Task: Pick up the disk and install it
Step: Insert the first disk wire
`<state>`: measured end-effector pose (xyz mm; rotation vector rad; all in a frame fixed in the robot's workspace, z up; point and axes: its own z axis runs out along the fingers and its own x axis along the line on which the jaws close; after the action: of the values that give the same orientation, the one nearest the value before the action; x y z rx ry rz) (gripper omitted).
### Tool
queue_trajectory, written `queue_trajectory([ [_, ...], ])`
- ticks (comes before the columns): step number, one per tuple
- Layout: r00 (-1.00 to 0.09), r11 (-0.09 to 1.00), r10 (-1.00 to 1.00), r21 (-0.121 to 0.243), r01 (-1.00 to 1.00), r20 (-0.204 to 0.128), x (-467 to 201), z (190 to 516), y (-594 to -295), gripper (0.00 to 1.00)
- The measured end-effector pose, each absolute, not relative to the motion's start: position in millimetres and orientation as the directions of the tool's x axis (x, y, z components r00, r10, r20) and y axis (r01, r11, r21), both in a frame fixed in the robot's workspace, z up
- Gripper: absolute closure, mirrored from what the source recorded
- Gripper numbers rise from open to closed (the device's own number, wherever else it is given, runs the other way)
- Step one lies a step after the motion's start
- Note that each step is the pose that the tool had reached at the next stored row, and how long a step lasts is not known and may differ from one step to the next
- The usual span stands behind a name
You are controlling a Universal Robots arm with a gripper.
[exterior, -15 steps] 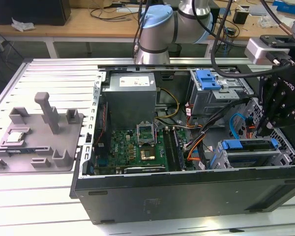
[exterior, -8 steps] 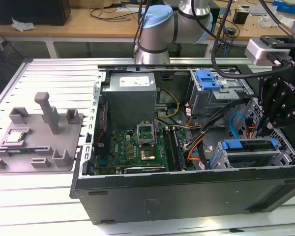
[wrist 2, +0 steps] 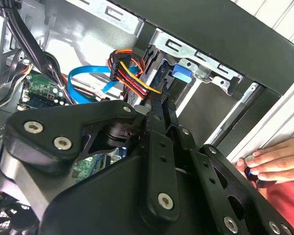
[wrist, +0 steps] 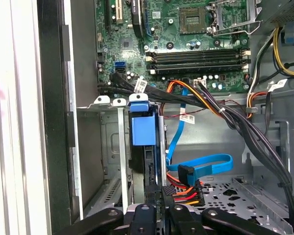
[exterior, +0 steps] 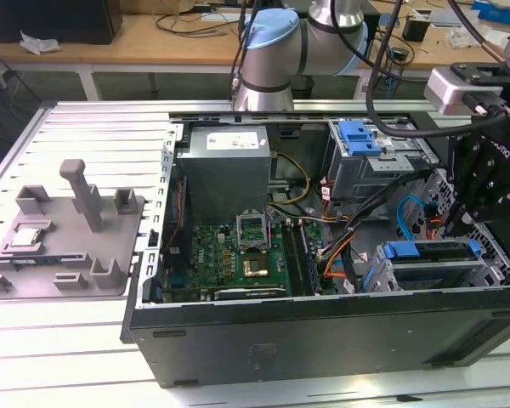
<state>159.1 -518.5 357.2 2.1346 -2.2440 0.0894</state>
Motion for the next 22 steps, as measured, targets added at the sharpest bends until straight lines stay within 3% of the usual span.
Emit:
queue_trajectory([
  [22,-0.017,0.016,-0.997,-0.02,-1.0,0.071,156.3,354.8,-520.5,0.84],
])
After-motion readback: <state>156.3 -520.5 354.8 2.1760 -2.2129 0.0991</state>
